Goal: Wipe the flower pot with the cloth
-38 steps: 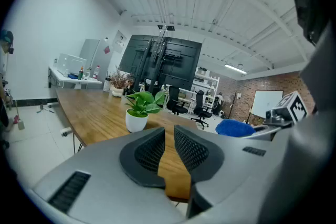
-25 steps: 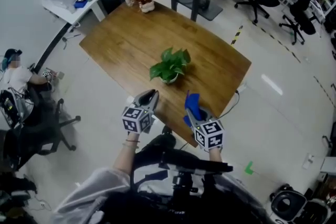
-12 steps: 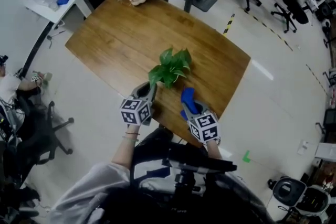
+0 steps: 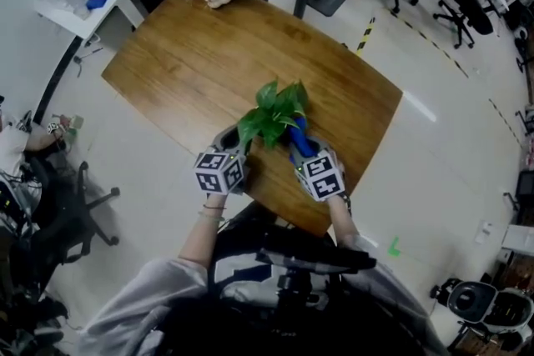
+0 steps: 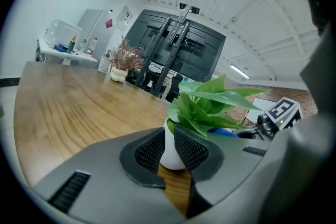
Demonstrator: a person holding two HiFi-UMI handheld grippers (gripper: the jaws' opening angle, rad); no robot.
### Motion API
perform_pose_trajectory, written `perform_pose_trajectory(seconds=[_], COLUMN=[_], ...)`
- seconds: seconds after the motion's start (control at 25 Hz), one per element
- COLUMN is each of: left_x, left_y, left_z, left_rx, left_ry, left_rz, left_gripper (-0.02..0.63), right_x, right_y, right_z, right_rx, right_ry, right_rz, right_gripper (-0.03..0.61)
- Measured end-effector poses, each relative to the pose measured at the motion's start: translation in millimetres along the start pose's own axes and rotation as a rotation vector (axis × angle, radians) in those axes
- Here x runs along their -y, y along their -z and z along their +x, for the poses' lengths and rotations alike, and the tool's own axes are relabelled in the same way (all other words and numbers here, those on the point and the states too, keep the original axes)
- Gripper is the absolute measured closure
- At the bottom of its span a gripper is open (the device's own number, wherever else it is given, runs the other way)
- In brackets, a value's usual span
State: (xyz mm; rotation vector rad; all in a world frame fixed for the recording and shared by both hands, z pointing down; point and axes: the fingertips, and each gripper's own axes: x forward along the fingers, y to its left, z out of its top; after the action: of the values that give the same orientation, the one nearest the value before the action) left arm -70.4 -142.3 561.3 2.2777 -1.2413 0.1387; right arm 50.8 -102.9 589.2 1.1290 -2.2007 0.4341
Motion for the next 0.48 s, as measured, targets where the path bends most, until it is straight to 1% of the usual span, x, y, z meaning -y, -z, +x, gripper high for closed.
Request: perform_pose_trajectory(seconds=[0.16,0.28,0.48], left_x=[1.3,-1.6,-14.5], left_y=[1.3,-2.1,-14.7], left_z=[3.5,7.7,15.8], left_rx=[-0.008,-0.012,-0.001], left_ry=[0.013,0.019,0.021], left_rz=[0.007,0.016,0.025], left_gripper=[0.558,0.558,0.558], right_x=[-4.4,-10.3,-31.5], right_y=[-1.1,5.6,14.7], right_z=[13.4,23.6,33.6], right_rx=[-0.004,-0.040,-0.076], right_ry=[-0.048,-0.072,-0.124], right_rz=[-0.024,-0.050,-0.064], right_gripper=[0.511,0.511,0.511])
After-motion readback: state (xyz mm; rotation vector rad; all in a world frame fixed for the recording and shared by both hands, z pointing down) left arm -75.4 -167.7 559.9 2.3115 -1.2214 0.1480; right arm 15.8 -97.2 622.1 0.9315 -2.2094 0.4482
